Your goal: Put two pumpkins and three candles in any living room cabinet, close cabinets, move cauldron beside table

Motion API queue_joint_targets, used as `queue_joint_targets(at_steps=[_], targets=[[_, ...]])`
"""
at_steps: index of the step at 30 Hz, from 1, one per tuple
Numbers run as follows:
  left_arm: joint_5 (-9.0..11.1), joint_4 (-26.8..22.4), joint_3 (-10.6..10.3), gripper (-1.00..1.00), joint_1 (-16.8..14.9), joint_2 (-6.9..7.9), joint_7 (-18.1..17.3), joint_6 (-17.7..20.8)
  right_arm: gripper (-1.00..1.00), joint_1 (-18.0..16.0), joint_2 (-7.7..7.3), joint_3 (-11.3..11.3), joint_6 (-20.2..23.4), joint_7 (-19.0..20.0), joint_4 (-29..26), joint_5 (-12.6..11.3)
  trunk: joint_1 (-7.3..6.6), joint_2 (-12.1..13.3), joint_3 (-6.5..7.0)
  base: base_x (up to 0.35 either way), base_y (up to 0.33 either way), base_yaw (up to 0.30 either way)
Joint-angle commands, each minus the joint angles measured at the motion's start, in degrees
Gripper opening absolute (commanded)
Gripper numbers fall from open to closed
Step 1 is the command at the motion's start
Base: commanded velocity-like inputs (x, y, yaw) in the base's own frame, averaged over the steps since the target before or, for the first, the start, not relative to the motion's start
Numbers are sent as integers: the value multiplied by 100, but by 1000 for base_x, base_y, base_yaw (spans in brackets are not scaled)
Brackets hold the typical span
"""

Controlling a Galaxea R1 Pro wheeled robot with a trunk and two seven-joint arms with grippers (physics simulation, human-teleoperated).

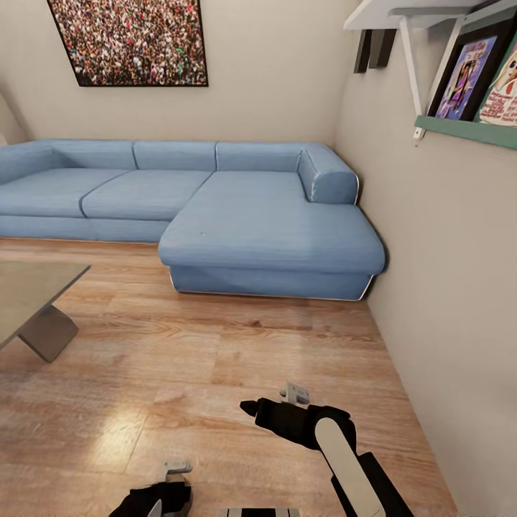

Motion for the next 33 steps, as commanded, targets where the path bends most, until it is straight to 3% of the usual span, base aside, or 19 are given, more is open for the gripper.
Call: queue_joint_targets(at_steps=[1,10,14,19,29,33], targets=[[3,-2,1,100,0,17,-2,-2,100,0,-2,1,0,0,0,0,0,0,0,0,0,0],[9,-9,7,100,0,182,-13,-80,100,0,-2,4,0,2,0,0,0,0,0,0,0,0],[15,-9,4,100,0,188,-10,-92,100,0,-4,4,0,0,0,0,0,0,0,0,0,0],[10,-9,-12,100,0,184,-13,-94,100,0,-5,4,0,0,0,0,13,-7,-111,0,0,0],[-1,16,-62,100,0,139,-27,-383,100,0,-10,4,0,9,-20,0,13,-7,-111,0,0,0],[-1,18,-67,100,0,141,-30,-391,100,3,-27,19,4,346,-251,0,13,-7,-111,0,0,0]])
